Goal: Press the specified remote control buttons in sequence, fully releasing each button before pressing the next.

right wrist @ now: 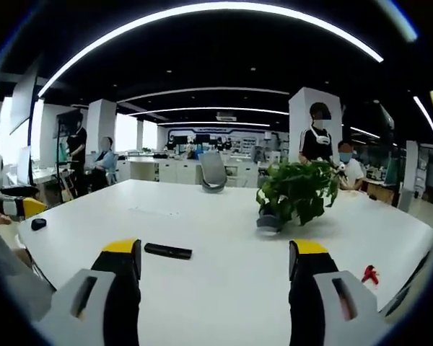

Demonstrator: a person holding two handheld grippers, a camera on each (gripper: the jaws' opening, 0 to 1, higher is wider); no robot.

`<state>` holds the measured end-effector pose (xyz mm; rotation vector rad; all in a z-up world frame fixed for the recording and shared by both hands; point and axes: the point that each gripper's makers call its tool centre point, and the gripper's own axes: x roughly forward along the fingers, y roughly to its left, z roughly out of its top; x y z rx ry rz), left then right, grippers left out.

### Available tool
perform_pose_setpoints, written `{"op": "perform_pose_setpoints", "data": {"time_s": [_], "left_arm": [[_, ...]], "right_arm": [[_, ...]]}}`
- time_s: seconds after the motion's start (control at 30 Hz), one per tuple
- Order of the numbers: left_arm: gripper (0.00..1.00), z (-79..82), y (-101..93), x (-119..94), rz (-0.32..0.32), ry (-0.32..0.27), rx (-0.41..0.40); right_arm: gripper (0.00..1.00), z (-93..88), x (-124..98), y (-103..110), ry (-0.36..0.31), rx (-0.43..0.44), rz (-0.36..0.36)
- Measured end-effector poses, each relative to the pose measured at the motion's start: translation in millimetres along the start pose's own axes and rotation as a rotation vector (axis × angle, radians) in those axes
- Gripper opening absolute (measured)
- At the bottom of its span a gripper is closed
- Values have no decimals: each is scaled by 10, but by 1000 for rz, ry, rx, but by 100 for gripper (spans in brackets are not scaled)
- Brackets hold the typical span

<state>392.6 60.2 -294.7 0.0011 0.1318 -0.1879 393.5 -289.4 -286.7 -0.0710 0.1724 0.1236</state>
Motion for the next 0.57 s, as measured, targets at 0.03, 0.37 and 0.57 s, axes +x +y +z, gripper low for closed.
{"op": "perform_pose_setpoints", "data": {"time_s": [0.03,0.37,0.57], "left_arm": [[100,-11,41,8,19,-3,6],[100,-82,87,9,84,21,104],[100,-93,91,13,94,23,148]], "right_arm": [[87,-5,4,17,3,-6,6],[86,-7,5,100,6,-15,39],[85,18,-8,140,-6,-8,61]]}}
